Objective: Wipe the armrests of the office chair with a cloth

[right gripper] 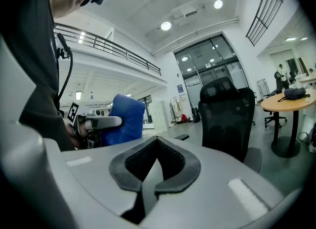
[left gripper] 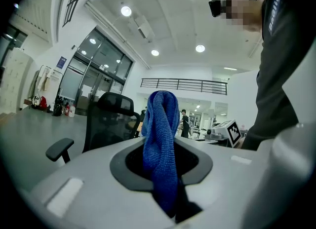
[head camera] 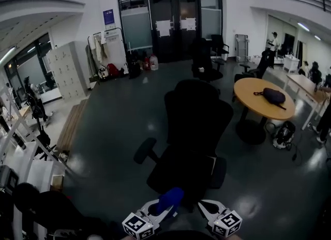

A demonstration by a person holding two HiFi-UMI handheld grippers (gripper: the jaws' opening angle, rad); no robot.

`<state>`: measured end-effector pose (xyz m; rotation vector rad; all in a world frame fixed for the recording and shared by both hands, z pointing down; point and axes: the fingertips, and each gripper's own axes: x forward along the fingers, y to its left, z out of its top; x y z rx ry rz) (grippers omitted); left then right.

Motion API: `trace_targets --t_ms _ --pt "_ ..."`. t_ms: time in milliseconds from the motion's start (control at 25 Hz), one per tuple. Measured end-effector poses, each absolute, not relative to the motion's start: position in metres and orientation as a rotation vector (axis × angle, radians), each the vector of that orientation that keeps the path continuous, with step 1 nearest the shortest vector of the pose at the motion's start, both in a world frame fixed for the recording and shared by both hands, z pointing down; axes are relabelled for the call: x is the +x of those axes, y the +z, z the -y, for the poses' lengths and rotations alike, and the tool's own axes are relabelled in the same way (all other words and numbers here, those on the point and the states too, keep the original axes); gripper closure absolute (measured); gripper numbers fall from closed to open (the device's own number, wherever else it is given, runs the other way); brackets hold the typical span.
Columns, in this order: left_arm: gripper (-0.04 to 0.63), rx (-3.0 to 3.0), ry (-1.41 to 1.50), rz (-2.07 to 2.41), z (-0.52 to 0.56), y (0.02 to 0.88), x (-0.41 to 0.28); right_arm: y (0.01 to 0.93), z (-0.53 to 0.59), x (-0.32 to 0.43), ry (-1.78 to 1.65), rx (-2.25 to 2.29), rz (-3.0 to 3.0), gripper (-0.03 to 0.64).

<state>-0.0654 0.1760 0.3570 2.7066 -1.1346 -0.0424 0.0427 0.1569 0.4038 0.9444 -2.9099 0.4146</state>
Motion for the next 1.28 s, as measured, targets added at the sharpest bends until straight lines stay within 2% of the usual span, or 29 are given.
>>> trace_targets --t_ms 320,1280 --pt "0.491 2.724 -0.078 1.076 -0.180 0.354 -0.072 0.381 -0.165 0.021 0.353 0.952 2.930 0.612" --pt "0.491 2.747 -0.041 1.024 -0.190 0.367 -0.078 0.388 -0.177 0.002 0.261 0.950 2.912 0.614"
